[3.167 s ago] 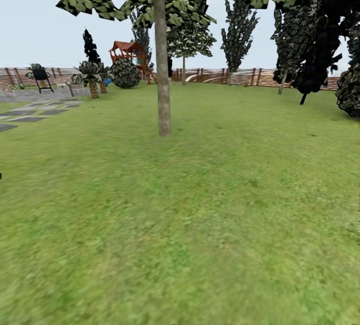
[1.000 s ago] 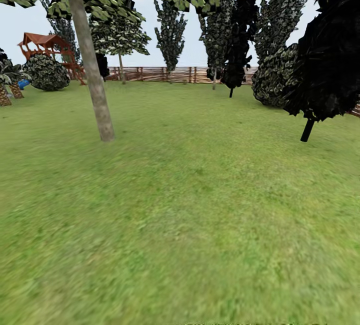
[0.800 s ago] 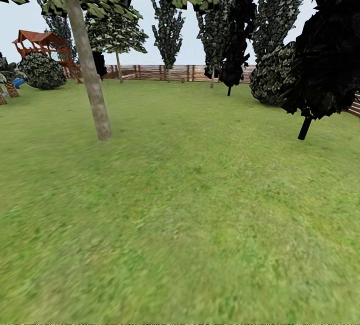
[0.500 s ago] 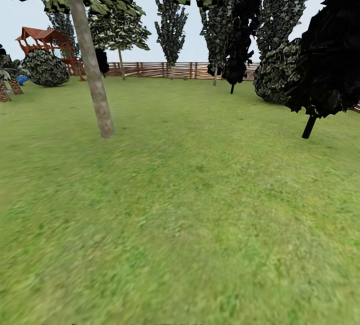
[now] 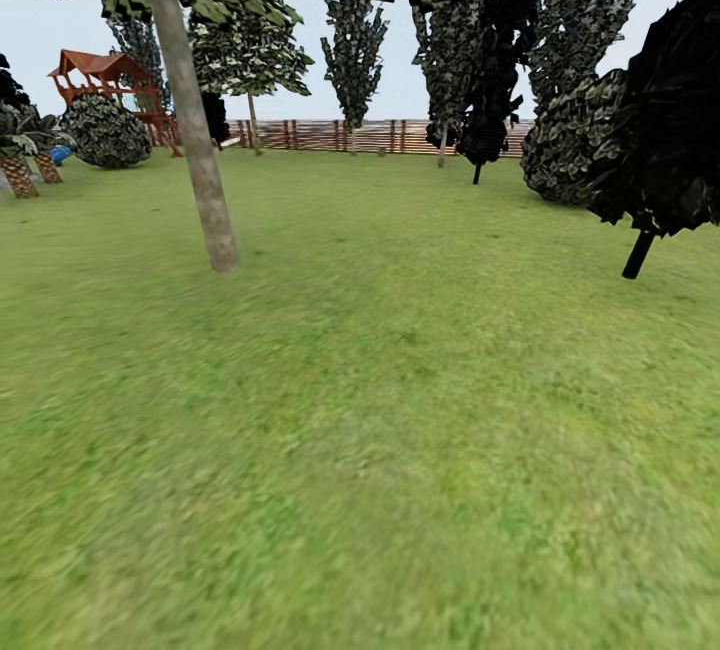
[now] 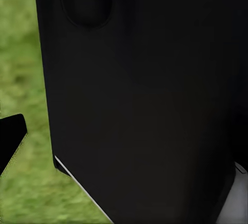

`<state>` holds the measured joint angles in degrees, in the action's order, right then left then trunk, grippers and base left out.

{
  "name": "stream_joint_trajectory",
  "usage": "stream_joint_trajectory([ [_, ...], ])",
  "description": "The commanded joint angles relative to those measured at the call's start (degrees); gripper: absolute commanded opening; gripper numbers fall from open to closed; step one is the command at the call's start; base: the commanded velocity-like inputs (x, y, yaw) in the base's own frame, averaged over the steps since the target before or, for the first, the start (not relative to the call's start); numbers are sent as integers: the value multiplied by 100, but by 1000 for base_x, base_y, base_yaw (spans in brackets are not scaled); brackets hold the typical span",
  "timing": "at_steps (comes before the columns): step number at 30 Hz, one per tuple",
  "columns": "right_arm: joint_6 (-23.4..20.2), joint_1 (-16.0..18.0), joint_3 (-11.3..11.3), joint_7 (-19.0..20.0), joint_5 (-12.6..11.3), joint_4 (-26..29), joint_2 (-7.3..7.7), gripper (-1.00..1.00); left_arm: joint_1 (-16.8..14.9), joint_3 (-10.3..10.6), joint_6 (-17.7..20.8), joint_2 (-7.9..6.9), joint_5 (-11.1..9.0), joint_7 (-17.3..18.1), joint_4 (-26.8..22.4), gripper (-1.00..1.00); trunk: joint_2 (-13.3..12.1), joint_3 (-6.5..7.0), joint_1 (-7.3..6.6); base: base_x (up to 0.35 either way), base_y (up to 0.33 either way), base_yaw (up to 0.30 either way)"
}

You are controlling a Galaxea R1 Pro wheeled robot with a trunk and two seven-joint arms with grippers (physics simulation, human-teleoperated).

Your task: Take the three Easter eggs out of the wicker basket on the lawn in the garden, then place them on the lawn next to a single tree (choose any tree) so that all three eggs are next to the same tree and none are left in the basket.

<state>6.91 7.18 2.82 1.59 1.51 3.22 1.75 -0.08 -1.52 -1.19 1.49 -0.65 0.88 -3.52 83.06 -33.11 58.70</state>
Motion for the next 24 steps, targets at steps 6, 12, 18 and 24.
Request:
stream_joint_trajectory([
  [6,21,3,26,17,16,-5,12,100,-1,-15,-13,1,-8,7,-8,100,2,-5,3,335,0,0],
  [12,21,3,24,16,21,-5,-4,100,-1,-15,-13,1,-11,3,-8,100,2,-5,3,336,0,0],
  [18,21,3,21,17,31,-9,-8,100,-1,-15,-13,1,-11,1,-12,100,2,-5,3,337,0,0],
  [24,18,3,25,17,26,-22,-8,100,-2,-11,-13,1,-7,0,-17,100,2,-5,3,338,0,0],
])
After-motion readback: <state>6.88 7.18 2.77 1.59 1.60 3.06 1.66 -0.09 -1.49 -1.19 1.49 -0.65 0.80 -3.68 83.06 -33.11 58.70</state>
